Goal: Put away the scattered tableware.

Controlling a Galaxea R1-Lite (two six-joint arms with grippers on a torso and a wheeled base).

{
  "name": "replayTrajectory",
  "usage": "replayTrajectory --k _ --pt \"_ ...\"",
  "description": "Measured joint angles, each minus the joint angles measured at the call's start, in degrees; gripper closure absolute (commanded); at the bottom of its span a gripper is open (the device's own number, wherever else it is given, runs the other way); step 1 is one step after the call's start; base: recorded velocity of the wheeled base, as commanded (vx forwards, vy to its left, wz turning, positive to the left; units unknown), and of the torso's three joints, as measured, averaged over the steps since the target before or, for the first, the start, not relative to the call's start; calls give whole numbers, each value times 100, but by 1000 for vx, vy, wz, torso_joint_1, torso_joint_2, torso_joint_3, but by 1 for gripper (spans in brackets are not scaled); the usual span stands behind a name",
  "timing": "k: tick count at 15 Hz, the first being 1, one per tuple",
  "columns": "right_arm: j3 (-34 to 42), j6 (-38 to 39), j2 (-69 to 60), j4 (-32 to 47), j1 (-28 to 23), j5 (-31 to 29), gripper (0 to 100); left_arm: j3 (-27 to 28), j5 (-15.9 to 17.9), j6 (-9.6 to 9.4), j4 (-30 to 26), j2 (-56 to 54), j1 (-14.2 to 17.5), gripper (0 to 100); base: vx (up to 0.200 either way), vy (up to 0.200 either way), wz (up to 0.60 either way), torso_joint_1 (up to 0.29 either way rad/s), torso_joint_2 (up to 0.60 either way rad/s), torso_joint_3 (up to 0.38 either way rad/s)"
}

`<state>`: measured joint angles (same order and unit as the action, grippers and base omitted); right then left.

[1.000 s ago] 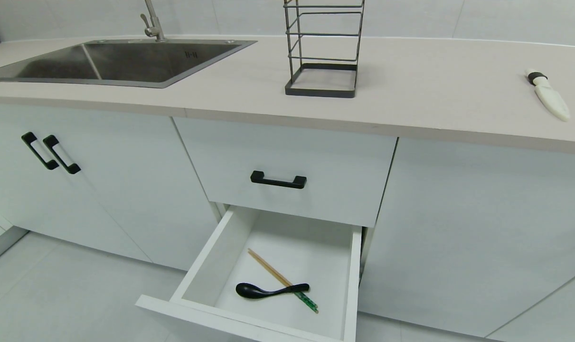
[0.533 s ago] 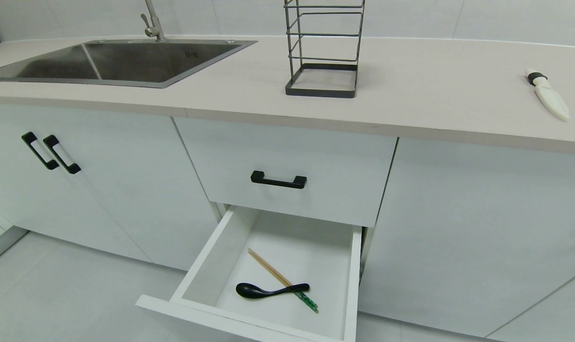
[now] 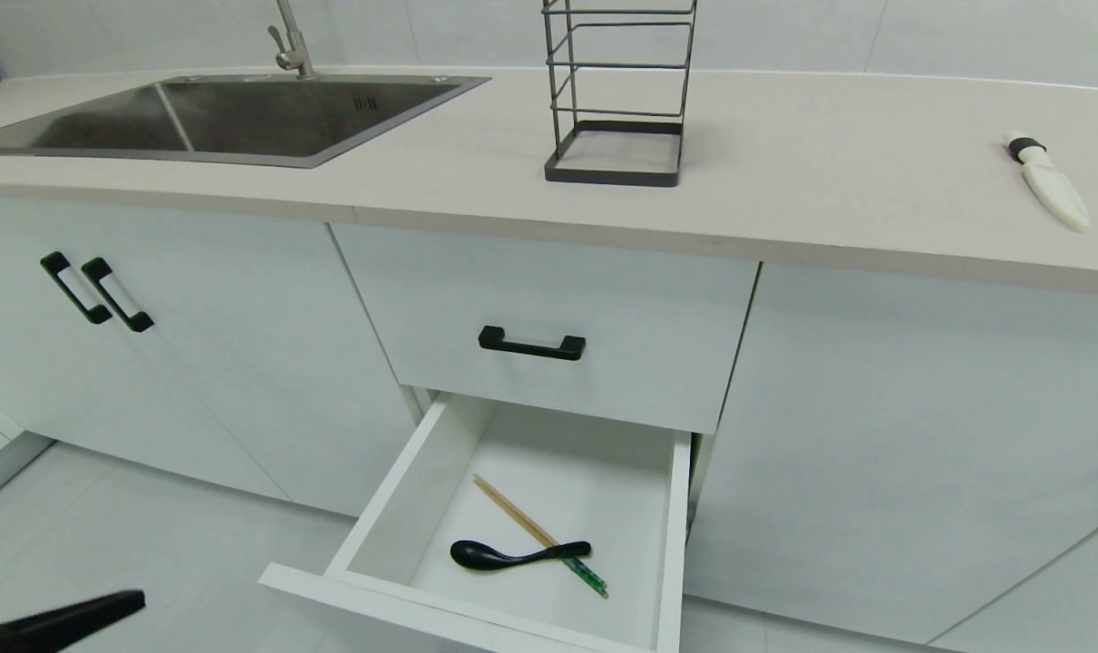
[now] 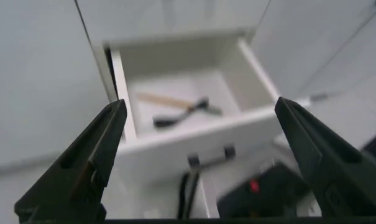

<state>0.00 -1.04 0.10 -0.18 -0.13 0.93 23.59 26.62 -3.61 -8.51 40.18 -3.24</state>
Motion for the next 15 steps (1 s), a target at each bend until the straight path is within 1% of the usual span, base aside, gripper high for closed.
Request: replayTrajectory --k 1,3,4,6,8,10,11,12,13,15 --pt "0 6 -7 5 0 7 0 -50 -219 -60 -334 301 -161 0 0 0 0 0 0 0" --pt "0 26 -15 7 -2 9 0 -101 -416 -84 -728 841 -717 0 0 0 0 0 0 0" --pt "0 33 -17 11 -2 9 0 -107 -475 -84 -777 1141 -992 0 0 0 0 0 0 0" --pt "0 35 -20 16 -7 9 0 -111 -547 -85 -783 1685 -1370 0 0 0 0 0 0 0" --pt "0 41 -17 21 -7 13 0 -105 -717 -84 -649 2205 -1602 0 0 0 0 0 0 0" --pt "0 44 -17 26 -5 11 0 -101 -990 -77 -110 2876 -1713 0 0 0 0 0 0 0" --pt "0 46 -17 23 -2 11 0 -101 -1193 -71 180 3209 -1770 0 0 0 0 0 0 0" --pt "0 46 -17 23 -2 13 0 -110 -1402 -16 394 3484 -1866 0 0 0 0 0 0 0" --pt "0 41 -17 26 -2 11 0 -111 -1503 126 457 3735 -1974 0 0 0 0 0 0 0" --pt "0 41 -17 26 -5 11 0 -30 -1710 339 630 4085 -2071 0 0 0 0 0 0 0"
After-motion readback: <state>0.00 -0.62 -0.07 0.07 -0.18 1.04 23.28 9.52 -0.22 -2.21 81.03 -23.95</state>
